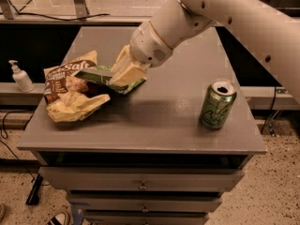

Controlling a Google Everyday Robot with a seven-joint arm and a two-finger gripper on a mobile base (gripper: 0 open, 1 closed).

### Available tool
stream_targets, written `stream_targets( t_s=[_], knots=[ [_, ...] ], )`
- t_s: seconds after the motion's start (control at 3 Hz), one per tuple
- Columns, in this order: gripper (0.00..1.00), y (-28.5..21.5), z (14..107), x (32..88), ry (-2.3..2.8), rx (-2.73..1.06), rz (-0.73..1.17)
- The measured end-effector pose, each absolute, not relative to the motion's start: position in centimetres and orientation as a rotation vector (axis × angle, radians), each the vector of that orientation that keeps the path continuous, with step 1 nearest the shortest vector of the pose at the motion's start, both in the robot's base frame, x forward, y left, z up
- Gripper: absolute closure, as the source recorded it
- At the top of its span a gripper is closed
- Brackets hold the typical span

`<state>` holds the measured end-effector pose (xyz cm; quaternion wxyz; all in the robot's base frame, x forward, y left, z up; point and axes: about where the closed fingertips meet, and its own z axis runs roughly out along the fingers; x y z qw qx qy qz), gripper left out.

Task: Move green jalapeno chip bag near brown chip bag

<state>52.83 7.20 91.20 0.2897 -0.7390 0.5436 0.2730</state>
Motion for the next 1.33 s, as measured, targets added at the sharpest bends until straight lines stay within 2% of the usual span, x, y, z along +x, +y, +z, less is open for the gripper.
stream_targets(
  t_s=[0.33, 0.67, 1.0, 1.33],
  knots=[
    [0.12, 7.4, 91.3, 52.8, 1.454, -1.970, 0.732],
    [0.00, 6.7, 92.0, 53.4, 1.467, -1.945, 0.693],
    [0.00, 3.6, 94.4, 56.4, 1.488, -1.845, 0.526],
    [0.00, -0.8, 97.5, 61.6, 1.505, -1.651, 0.350]
  ],
)
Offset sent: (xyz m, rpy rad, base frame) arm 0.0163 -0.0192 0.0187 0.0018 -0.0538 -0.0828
